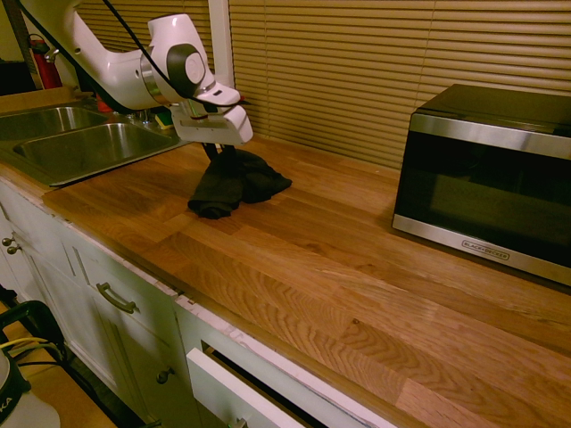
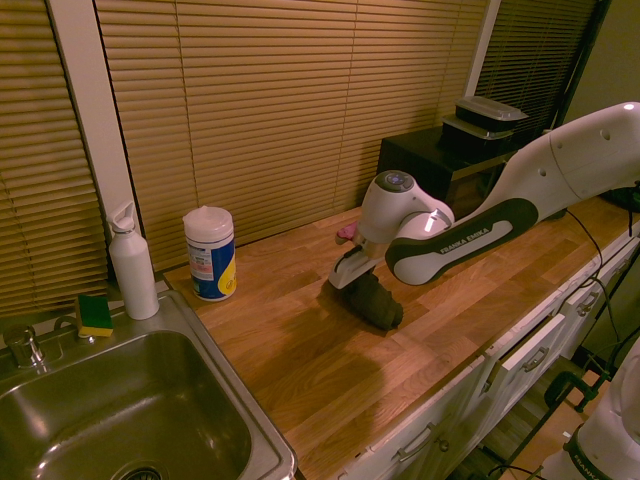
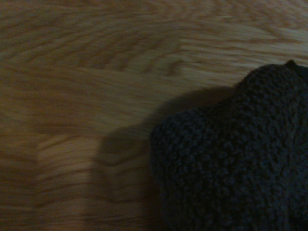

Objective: Clear the spill

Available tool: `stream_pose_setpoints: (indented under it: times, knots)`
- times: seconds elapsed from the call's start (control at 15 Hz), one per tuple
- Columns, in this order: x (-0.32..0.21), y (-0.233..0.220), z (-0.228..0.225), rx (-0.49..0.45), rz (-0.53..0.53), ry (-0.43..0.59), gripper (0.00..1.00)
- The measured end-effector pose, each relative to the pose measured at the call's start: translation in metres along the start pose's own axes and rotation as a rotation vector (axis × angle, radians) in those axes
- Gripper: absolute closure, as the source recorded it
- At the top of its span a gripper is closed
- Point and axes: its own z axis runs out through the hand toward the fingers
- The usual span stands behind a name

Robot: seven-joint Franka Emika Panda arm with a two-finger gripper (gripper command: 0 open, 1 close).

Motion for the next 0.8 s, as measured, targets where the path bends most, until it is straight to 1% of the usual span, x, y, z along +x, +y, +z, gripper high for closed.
stream_pose_setpoints:
  times: [0.33, 0.6, 0.8]
  knots:
    - [-0.058, -0.049, -0.017, -0.001, -0.059, -0.002, 1.00]
    - [-0.102, -0.088, -0.019, -0.006, -0.115, 0.002, 1.00]
    - [-0.128, -0.109, -0.018, -0.008, -0.146, 0.004, 1.00]
